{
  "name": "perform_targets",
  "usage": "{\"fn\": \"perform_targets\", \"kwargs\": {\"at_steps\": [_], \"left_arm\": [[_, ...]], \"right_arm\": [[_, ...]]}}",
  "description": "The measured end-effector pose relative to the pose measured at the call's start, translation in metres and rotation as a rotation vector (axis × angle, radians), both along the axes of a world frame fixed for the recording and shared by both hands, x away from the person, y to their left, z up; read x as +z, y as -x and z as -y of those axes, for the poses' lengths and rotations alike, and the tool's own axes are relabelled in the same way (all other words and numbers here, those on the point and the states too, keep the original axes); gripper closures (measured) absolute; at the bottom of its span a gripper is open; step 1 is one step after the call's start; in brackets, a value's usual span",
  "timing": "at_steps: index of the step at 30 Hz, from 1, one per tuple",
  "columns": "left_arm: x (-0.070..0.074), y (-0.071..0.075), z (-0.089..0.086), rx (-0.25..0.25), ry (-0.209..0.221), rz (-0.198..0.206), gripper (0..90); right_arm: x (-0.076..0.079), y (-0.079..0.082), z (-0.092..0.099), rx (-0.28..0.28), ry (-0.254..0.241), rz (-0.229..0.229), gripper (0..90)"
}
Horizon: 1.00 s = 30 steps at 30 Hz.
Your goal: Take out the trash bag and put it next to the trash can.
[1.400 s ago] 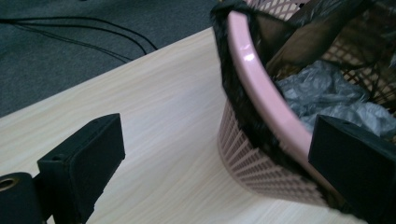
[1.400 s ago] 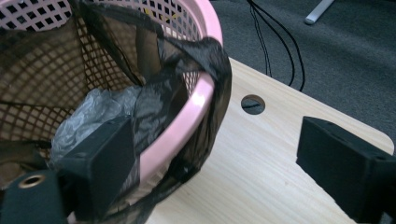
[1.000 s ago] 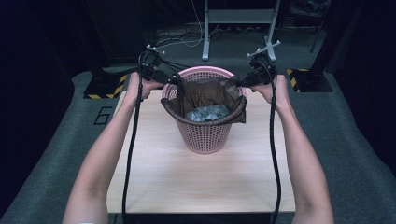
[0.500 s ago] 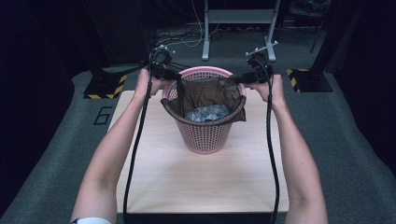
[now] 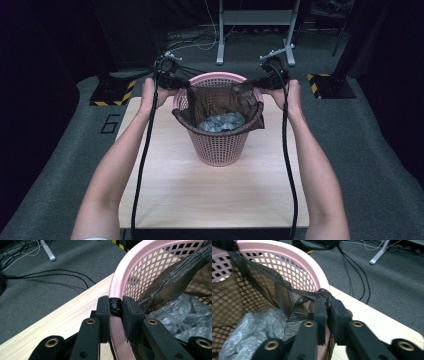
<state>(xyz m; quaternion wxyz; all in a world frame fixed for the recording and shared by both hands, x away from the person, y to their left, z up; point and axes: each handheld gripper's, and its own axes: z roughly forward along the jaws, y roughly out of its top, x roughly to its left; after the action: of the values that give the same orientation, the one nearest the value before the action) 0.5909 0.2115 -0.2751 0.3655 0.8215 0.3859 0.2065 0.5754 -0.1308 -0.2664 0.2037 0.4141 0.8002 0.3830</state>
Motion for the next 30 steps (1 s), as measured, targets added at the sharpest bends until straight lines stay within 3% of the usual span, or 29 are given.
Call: {"fn": "perform_targets", "kwargs": {"at_steps": [7,13,22,30], "left_arm": [[0.001,0.005,-0.005,0.003,0.014,-0.004,76.3],[0.005,0.009,-0.007,-0.007,0.024,-0.004,74.0],[0.01,0.013,0.0,-0.062,0.054,-0.024,57.1],[0.014,0.02,0.019,-0.181,0.096,-0.04,36.5]], "right_arm": [[0.001,0.006,-0.001,0.013,0.006,-0.004,90.0],[0.015,0.026,-0.001,0.048,-0.014,0.029,90.0],[0.035,0.05,-0.007,0.104,-0.048,0.067,90.0],[0.05,0.054,-0.031,0.171,-0.076,0.086,90.0]]}}
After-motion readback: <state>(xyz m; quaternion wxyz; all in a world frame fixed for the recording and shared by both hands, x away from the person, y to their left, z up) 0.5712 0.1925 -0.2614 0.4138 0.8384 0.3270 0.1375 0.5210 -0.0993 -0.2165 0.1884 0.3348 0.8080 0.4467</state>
